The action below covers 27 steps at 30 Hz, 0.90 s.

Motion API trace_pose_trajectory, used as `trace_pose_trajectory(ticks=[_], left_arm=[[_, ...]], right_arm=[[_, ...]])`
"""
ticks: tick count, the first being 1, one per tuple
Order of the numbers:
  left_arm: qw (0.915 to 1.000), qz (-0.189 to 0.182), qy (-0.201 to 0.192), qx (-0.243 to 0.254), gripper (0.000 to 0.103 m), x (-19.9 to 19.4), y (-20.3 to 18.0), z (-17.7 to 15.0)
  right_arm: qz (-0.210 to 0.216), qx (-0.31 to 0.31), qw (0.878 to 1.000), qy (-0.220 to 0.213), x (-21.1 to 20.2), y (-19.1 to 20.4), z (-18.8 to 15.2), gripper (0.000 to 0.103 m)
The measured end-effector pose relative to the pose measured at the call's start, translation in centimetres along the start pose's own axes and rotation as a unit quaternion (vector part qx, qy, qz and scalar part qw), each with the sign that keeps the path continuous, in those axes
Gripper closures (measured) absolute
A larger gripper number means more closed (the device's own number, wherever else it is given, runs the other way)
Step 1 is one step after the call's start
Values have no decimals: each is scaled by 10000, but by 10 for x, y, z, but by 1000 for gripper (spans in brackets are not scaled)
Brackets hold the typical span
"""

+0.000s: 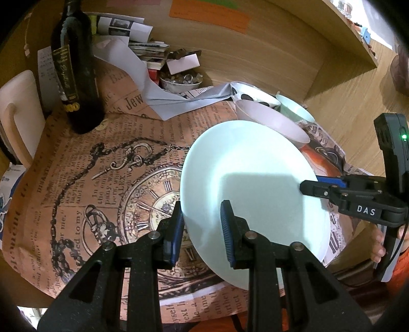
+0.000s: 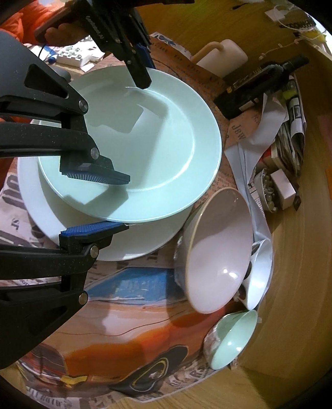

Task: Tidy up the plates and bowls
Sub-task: 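Lower the mint-green plate onto the white plate with both grippers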

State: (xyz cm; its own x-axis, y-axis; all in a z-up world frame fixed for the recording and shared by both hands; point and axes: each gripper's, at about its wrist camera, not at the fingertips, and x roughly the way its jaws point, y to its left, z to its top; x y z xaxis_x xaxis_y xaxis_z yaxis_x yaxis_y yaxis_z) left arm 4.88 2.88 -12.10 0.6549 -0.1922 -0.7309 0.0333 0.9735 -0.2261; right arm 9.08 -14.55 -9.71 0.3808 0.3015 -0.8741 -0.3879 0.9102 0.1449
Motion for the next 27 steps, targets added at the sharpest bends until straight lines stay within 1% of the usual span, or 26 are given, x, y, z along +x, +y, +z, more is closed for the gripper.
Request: trace_pose_trajectory(ticks=[5, 12, 22, 27], left_arm=[[9999, 32, 86, 83, 76, 7, -5, 0], [9993, 108, 215, 278, 76, 19, -14, -1], [9984, 197, 310, 421, 76, 31, -14, 3], [9983, 159, 359, 420, 75, 36, -11, 7]], right_arm=[[-11, 94, 9999, -125, -2, -2, -8, 77], [-35, 187, 9997, -164, -2, -9, -16, 77], [60, 221, 9996, -184, -2, -13, -18, 77], [82, 215, 9995, -210, -3, -13, -19, 77]])
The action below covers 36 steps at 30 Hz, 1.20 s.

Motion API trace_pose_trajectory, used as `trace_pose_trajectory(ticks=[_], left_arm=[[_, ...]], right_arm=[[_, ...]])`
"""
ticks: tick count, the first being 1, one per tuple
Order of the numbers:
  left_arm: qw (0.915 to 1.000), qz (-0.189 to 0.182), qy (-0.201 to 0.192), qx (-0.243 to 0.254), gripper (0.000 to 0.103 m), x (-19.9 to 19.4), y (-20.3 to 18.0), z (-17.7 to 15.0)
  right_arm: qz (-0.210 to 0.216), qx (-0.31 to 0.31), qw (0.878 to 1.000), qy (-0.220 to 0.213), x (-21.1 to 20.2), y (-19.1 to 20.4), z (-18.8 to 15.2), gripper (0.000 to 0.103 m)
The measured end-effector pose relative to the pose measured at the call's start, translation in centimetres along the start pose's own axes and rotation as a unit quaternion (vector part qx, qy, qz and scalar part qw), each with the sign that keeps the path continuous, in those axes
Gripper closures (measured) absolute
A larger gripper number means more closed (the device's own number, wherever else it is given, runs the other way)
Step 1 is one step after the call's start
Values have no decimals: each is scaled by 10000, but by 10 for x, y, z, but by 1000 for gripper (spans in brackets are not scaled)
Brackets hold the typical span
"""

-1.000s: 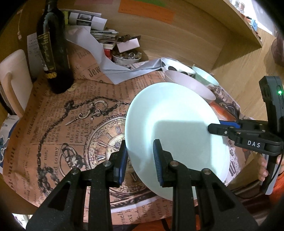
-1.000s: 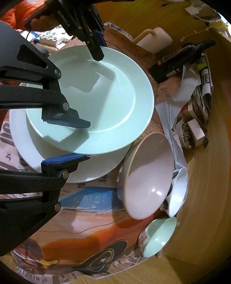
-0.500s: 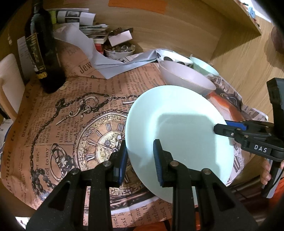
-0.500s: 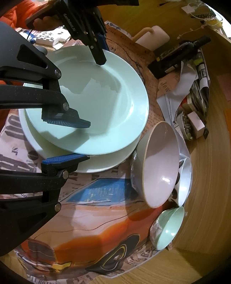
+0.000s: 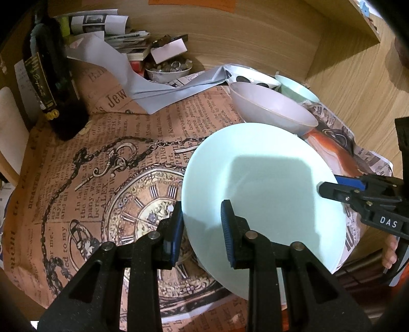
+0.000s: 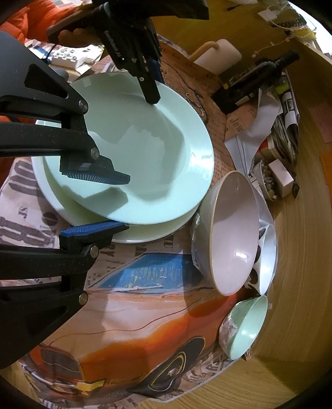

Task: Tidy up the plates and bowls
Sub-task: 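Lower the mint-green plate onto the white plate with both grippers, then open both grippers off the mint plate and move toward the grey bowl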

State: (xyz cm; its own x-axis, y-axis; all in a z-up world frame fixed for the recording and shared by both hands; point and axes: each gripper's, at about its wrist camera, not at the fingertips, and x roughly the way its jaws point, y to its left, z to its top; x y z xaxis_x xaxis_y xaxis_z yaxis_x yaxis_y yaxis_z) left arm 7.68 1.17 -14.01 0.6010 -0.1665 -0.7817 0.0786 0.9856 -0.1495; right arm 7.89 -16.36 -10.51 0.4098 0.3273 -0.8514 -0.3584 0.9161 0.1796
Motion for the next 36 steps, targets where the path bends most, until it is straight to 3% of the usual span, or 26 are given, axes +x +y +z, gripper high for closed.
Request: trace_pose_trajectory(ticks=[6, 9, 18, 23, 29, 33, 36], left_arm=[[9998, 149, 12, 157, 73, 2, -6, 0], [9997, 129, 22, 188, 66, 3, -9, 1], [9997, 97, 43, 228, 59, 4, -10, 1], [9996, 80, 7, 273, 56, 1, -11, 2], [9988, 192, -415, 187, 45, -26, -4, 15], [9961, 299, -818, 164, 33, -46, -3, 32], [9940, 364, -1020, 161, 32, -52, -5, 47]], right_arm=[[67, 21, 10000, -25, -4, 0, -6, 77], [71, -9, 10000, -48, -5, 1, -8, 77], [99, -7, 9999, -127, -9, -1, -10, 77], [-70, 4, 9990, -446, -24, -5, -10, 77], [-84, 95, 9967, -803, -41, -13, 1, 76], [-106, 179, 9940, -1075, -48, -18, 13, 61], [-161, 274, 9913, -1278, -52, -27, 23, 55]])
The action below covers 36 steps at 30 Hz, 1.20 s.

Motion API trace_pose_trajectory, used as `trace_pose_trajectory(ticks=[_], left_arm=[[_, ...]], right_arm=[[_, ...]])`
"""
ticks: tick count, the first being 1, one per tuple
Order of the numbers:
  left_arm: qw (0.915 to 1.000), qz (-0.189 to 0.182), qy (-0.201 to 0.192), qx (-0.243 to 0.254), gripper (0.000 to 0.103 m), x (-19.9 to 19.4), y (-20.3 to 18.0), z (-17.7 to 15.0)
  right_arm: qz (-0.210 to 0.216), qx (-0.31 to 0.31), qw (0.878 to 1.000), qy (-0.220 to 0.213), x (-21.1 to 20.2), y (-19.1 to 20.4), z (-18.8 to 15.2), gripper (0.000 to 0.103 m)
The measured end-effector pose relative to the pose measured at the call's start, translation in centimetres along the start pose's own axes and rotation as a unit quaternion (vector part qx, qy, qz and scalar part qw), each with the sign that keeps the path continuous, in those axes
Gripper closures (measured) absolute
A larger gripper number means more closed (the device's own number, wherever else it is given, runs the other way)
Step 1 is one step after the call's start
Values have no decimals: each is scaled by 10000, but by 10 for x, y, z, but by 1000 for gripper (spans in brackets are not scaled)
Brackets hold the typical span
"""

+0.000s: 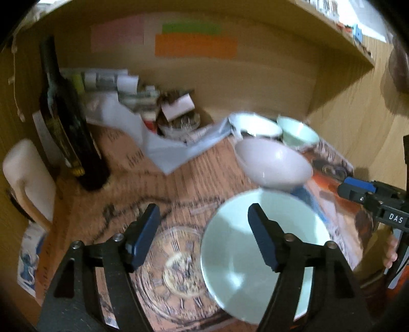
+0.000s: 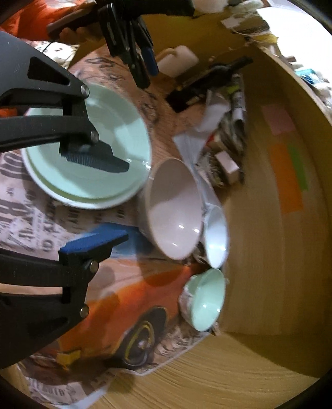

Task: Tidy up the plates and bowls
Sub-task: 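Open both grippers off the mint plate and move toward the grey bowl, then grip the large grey bowl rim with both grippers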

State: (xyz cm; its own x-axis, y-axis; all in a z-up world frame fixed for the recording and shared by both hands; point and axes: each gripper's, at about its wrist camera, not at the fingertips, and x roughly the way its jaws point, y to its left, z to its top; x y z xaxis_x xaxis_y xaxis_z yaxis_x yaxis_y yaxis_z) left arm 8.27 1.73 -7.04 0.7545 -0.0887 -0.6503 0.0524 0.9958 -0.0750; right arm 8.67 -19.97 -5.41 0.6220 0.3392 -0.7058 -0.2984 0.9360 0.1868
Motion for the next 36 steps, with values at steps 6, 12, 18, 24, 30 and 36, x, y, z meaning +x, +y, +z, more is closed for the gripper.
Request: trace_pose_trajectory(ticks=[6, 12, 18, 24, 30, 36], left_arm=[[9999, 86, -90, -61, 9, 18, -1, 33], [9997, 83, 236, -45, 9, 58, -8, 56], [9982, 5, 592, 122, 9, 101, -21, 69], [9943, -232, 942, 452, 15, 135, -37, 73], [9897, -540, 1159, 649, 48, 148, -46, 71], [9824, -923, 1424, 774, 74, 160, -54, 69]], right_arm=[[-112, 216, 9993, -276, 6, -20, 22, 47], [-216, 369, 9987, -279, 29, -38, 36, 47], [-199, 495, 9986, 5, 62, -51, 43, 47], [-121, 543, 9979, 326, 93, -58, 40, 47], [96, 666, 9960, 591, 108, -63, 35, 59], [145, 511, 9960, 713, 111, -56, 33, 66]])
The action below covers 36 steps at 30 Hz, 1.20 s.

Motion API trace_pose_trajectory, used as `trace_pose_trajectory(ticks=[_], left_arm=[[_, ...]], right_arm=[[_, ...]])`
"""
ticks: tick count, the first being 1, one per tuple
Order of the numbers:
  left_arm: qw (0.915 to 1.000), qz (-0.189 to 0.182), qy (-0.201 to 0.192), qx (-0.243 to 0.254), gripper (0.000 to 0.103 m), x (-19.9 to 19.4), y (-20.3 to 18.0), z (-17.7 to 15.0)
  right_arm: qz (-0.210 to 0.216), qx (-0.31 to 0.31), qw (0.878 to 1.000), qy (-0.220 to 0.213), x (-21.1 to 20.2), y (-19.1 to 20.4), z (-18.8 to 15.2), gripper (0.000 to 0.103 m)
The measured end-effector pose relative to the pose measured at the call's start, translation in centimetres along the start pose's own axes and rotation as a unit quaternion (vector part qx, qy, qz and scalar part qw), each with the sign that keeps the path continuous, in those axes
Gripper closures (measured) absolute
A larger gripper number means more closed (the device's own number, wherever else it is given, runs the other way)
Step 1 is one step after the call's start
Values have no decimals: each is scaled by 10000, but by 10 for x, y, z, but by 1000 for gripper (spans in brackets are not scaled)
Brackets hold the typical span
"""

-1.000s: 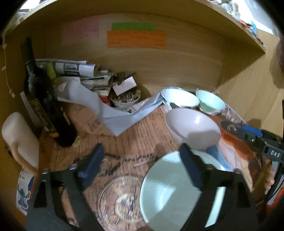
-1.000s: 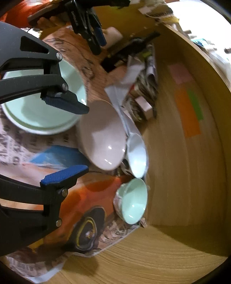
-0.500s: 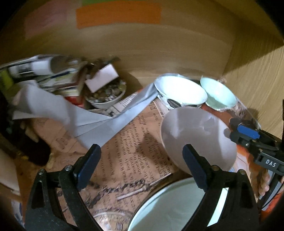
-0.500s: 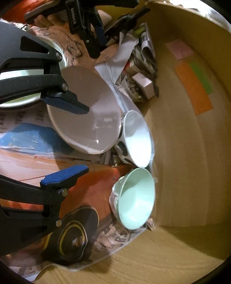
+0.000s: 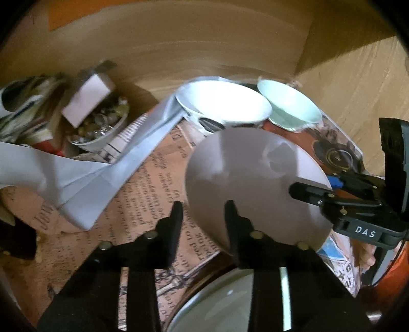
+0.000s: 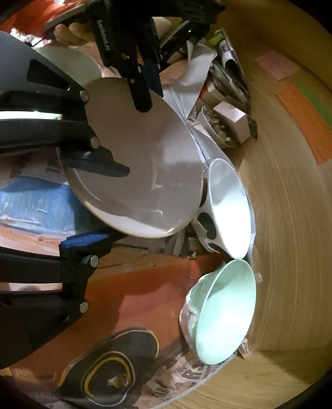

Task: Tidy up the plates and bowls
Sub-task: 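Grip the large grey bowl rim with both grippers, then lift the grey bowl with both grippers and carry it over the plate stack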

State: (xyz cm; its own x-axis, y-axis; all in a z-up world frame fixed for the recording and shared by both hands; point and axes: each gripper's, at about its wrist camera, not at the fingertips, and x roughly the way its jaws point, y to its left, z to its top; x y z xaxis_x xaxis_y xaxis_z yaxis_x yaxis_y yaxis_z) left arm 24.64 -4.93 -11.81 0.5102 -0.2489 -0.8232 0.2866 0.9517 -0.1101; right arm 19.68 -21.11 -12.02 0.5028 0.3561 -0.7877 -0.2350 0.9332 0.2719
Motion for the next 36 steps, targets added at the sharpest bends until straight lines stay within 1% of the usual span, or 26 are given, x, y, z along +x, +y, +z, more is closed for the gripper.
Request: trace_pose_trajectory(ticks=[4, 8, 11, 16, 24, 30, 36], left_arm=[[9999, 116, 8, 69, 74, 1, -6, -2], [9998, 174, 7, 68, 74, -1, -8, -1], [9996, 229, -77, 145, 74, -5, -13, -3], [9989, 330, -286, 186, 74, -17, -16, -4], [9987, 214, -448, 58, 74, -36, -11, -8], [9977, 208, -649, -47, 74, -56, -4, -18], [9959, 259, -840, -216, 74, -81, 7, -35]], right_arm=[[-20, 69, 10000, -1, -1, -1, 2, 68], [52, 302, 9995, 40, -2, -5, 5, 68], [13, 368, 9993, 43, -1, -5, 5, 68], [-74, 309, 9995, -52, -8, 1, 5, 68], [-131, 192, 9991, -346, -30, 11, 6, 68], [-111, 74, 9984, -543, -42, 30, 5, 68], [-57, -134, 9982, -590, -47, 52, 2, 68]])
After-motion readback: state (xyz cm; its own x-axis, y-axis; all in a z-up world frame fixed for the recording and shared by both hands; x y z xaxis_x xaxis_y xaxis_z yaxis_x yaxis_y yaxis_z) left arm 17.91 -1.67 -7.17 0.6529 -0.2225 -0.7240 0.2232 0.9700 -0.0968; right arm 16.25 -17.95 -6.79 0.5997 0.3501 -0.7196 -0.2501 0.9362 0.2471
